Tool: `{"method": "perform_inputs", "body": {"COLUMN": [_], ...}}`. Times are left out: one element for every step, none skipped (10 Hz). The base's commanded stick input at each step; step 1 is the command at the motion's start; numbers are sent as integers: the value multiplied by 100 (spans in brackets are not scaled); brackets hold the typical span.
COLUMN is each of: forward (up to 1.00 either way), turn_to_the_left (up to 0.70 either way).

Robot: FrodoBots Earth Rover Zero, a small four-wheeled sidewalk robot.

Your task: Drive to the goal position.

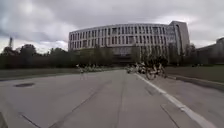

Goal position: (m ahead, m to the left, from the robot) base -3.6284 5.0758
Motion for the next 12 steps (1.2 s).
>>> {"method": "perform_inputs", "body": {"forward": [100,100,100,100,100,100,100,100,100,100,100,100], "turn_to_the_left": [-31,-38,-14,0,0,0,2,4,5,3,1,3]}}
